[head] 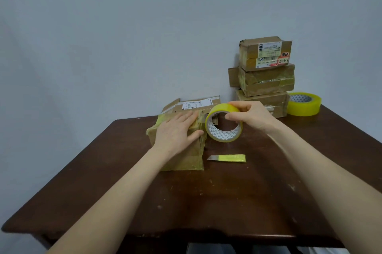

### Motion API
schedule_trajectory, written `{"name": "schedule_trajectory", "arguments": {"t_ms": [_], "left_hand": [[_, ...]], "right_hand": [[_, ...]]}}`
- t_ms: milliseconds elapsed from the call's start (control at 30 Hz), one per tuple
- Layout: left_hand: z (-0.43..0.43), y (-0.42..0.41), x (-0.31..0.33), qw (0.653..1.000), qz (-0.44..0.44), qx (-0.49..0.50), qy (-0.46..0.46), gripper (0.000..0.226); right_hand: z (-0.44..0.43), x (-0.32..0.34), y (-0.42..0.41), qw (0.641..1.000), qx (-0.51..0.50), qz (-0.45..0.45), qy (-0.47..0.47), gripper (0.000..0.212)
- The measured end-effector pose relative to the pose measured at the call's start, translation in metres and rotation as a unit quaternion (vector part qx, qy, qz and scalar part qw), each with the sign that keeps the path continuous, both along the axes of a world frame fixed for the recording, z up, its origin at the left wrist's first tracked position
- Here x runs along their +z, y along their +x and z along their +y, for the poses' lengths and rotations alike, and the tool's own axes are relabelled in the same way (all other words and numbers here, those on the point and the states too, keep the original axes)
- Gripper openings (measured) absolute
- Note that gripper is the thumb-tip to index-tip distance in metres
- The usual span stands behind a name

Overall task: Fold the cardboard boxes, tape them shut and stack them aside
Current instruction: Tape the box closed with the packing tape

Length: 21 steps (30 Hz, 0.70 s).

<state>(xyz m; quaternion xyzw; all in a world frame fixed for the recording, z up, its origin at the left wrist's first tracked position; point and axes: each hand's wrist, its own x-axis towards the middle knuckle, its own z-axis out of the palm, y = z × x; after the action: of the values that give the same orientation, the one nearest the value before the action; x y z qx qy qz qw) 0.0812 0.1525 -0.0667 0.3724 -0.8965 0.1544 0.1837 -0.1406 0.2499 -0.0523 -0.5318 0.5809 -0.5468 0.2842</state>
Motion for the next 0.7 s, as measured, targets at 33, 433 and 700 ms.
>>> {"name": "schedule_trajectory", "arguments": {"t_ms": [33,433,700], "left_hand": [[0.0,0.0,0.0,1.0,-0.002,0.0,-0.001,0.064],[-0.003,0.007,-0.001,1.0,-0.015,-0.022,-0.014,0.055],[-0.003,-0.002,0.001,0.998,-0.066,-0.025,0.003,0.063]], "right_hand": [[0.001,-0.001,-0.001,1.0,0.001,0.005,0.0,0.03],[0.005,-0.021,-0.001,0.995,0.032,0.052,0.079,0.032],[-0.004,-0.029,0.009,0.994,0.021,0.079,0.078,0.036]]}}
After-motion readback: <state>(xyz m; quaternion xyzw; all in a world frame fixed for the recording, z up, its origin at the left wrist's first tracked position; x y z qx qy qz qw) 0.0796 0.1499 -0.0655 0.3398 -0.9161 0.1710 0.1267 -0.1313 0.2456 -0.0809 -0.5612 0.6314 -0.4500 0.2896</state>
